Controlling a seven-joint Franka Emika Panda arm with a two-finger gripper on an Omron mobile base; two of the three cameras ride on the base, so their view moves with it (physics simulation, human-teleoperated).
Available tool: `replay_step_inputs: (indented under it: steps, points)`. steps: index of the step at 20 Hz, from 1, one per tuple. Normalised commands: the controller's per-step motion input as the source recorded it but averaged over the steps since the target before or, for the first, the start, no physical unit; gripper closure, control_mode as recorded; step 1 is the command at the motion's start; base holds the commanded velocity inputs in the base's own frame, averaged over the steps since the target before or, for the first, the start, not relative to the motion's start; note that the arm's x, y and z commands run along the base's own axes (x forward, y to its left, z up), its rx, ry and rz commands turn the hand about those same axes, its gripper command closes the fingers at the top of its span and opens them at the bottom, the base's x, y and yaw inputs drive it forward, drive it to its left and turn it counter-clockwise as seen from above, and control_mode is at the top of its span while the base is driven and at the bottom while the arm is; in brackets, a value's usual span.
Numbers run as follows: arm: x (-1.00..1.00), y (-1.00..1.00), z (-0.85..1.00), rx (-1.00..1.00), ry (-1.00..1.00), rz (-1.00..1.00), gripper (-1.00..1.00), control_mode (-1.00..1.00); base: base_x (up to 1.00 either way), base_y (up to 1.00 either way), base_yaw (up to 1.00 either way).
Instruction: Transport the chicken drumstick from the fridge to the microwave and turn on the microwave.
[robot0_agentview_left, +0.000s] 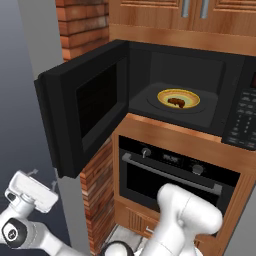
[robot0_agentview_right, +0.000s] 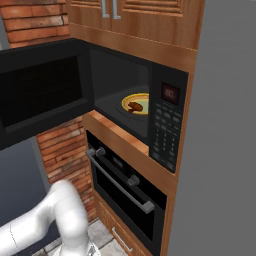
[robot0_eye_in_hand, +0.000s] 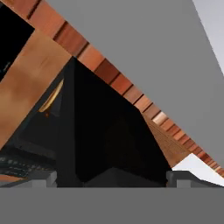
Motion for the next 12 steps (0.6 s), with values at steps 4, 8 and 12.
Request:
replay_step_inputs:
  steps: [4,8,12]
  points:
    - [0.26,0.01,0.00,0.00,-0.26,-0.26,-1.00,-1.00,0.00,0.00,0.00]
    - [0.21,0.00,0.00,0.00,-0.24,-0.27,-1.00,-1.00,0.00,0.00,0.00]
    - [0.04,-0.06,0.13,0.00,-0.26,-0.23,-1.00,-1.00,0.00,0.00,0.00]
